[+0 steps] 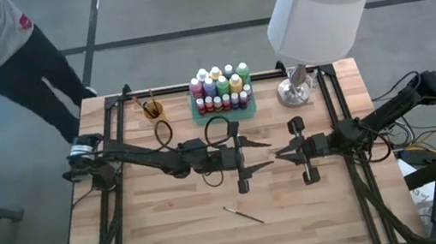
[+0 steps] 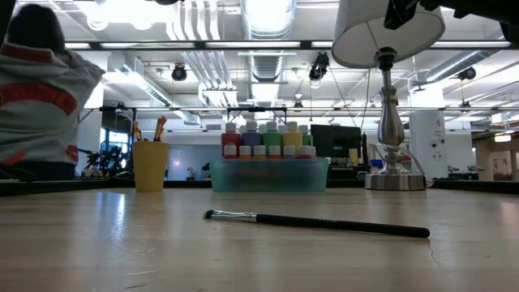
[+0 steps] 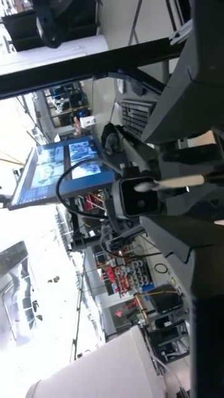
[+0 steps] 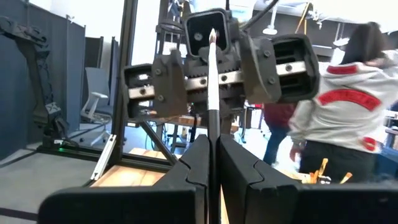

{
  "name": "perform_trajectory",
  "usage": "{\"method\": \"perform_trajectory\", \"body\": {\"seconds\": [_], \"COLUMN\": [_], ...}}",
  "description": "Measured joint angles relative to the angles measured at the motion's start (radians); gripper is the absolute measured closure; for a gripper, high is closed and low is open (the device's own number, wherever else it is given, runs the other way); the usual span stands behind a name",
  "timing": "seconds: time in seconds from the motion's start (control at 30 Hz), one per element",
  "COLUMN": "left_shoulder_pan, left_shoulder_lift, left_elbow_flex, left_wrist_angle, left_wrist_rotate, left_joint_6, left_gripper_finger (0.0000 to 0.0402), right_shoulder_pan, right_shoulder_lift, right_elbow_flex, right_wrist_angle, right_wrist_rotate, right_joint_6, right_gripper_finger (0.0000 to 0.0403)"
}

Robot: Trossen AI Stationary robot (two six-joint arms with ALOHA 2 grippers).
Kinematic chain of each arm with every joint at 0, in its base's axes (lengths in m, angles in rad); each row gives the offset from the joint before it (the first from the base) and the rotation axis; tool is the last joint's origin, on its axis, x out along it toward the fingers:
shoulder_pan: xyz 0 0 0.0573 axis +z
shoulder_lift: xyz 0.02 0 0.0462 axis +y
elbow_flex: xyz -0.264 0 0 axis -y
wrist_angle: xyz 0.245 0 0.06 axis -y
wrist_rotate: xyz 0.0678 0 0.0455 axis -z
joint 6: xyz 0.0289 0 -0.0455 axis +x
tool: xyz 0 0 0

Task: Pick & Place Paint Supplies
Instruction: Put the silver paintbrush into the orange cup

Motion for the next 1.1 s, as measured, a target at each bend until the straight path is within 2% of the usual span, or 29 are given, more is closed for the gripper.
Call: {"method": "perform_trajectory", "body": {"seconds": [0.47,0.83,1.1], "left_shoulder_pan": [0.008,0.011,0.012], "left_shoulder_lift": [0.006,0.006,0.006], "left_elbow_flex": [0.009,0.013,0.013], "left_wrist_angle": [0.005,0.007,0.006], "left_wrist_rotate": [0.021,0.043,0.043], "left_joint_6": [-0.015,-0.018,-0.018], "left_gripper_finger": [0.0203,0.0285,0.0294], "right_shoulder_pan": [0.0,0.0,0.0], "right_shoulder_lift": [0.0,0.0,0.0], "right_elbow_flex": [0.0,-0.001,-0.001], "right_wrist_angle": [0.0,0.0,0.0], "right_wrist_rotate": [-0.016,-0.016,-0.016], "right_joint_6": [0.0,0.0,0.0], "right_gripper_finger": [0.039,0.039,0.039]}}
